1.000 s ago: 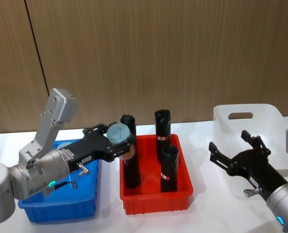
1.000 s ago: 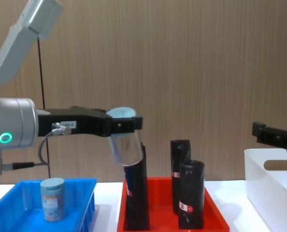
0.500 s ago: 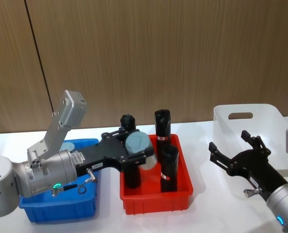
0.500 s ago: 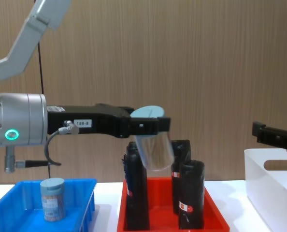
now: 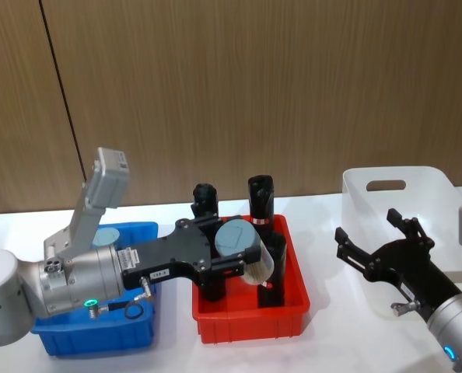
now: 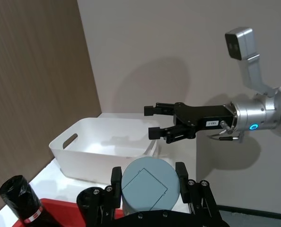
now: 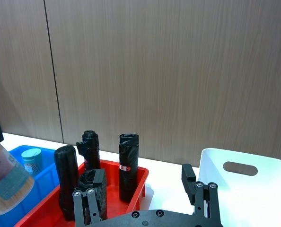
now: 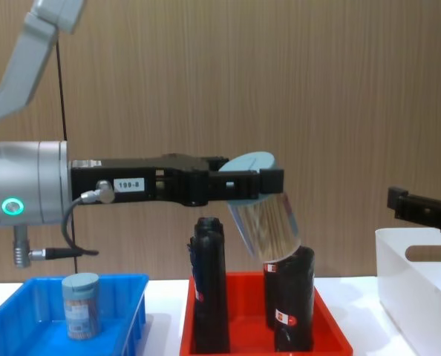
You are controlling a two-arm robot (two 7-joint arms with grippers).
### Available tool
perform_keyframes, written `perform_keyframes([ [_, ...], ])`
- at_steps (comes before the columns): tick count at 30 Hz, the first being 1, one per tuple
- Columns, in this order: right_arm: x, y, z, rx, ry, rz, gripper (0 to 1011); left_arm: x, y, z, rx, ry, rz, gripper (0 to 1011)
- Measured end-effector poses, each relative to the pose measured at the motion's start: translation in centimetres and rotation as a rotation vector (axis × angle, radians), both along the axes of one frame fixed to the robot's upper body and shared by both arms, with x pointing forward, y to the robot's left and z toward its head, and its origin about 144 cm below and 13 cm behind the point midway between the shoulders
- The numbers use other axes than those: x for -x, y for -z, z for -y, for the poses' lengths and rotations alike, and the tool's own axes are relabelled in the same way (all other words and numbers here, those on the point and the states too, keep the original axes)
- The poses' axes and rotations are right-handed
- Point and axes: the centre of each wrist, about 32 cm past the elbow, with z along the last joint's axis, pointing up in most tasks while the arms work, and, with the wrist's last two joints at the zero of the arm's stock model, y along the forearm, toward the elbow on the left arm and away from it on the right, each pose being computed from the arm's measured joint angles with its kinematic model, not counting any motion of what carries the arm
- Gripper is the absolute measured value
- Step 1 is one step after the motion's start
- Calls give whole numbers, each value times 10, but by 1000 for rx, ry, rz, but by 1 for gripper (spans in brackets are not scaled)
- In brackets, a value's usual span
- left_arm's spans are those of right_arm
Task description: Pick the cotton swabs from the blue box and place them into the white box.
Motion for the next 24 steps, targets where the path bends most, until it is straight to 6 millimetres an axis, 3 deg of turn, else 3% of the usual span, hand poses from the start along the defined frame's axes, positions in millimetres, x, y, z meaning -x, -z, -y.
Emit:
perform_keyframes([
  [24, -2, -6, 7, 39, -82, 16, 1001, 3, 6, -5, 56, 44, -13, 691],
])
